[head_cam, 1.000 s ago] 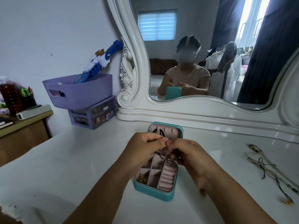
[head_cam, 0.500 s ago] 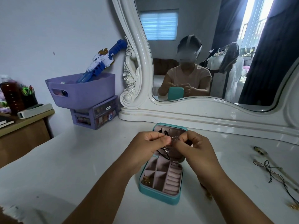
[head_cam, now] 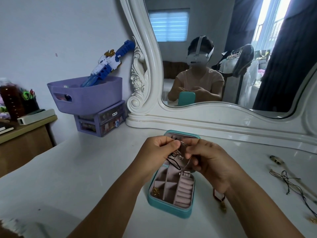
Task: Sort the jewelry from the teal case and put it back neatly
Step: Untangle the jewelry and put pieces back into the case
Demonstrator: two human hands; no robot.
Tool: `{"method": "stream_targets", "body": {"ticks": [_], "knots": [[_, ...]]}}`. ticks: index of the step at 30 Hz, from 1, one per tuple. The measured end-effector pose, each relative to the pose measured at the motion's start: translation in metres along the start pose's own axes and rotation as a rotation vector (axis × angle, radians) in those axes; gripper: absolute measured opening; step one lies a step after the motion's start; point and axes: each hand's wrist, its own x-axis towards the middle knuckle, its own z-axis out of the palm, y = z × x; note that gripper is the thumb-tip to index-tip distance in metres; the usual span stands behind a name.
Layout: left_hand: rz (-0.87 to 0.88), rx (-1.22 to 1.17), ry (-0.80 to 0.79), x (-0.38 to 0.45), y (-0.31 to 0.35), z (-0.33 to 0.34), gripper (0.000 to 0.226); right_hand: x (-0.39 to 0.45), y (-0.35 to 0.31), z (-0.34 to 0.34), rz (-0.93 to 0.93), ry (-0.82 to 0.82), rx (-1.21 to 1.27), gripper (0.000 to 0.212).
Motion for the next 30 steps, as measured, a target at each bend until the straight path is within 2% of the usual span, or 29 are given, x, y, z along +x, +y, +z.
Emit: {"method": "stream_targets", "body": {"ticks": [2,6,11,12,14,17,22,27,30], "knots": [[-0.010,0.023,0.006,0.000,-0.005,0.001,0.015,-0.003,0.002,0.005,-0.020,0.083,-0.153,0.008],[0.019,0.123,0.018,0.001,-0.016,0.001,0.012,-0.002,0.012,0.006,-0.127,0.286,-0.386,0.017],[0.259,0.634,0.301,0.004,-0.028,0.004,0.007,0.001,0.027,0.008,-0.369,0.492,-0.720,0.016],[0.276,0.643,0.308,0.005,-0.030,0.005,0.007,0.001,0.029,0.009,-0.411,0.539,-0.783,0.014],[0.250,0.515,0.260,0.009,-0.031,0.005,0.005,0.003,0.031,0.009,-0.429,0.619,-0.865,0.010],[0.165,0.299,0.154,0.016,-0.031,0.006,0.008,0.009,0.035,0.006,-0.380,0.669,-0.861,0.011],[0.179,0.255,0.156,0.025,-0.041,0.006,0.011,0.019,0.033,0.005,-0.334,0.594,-0.592,0.014],[0.150,0.044,0.087,0.029,-0.045,0.004,0.013,0.031,0.039,0.008,-0.359,0.606,-0.458,0.017],[0.184,0.126,0.154,0.028,-0.043,0.008,0.013,0.032,0.037,0.010,-0.368,0.644,-0.454,0.016]]}}
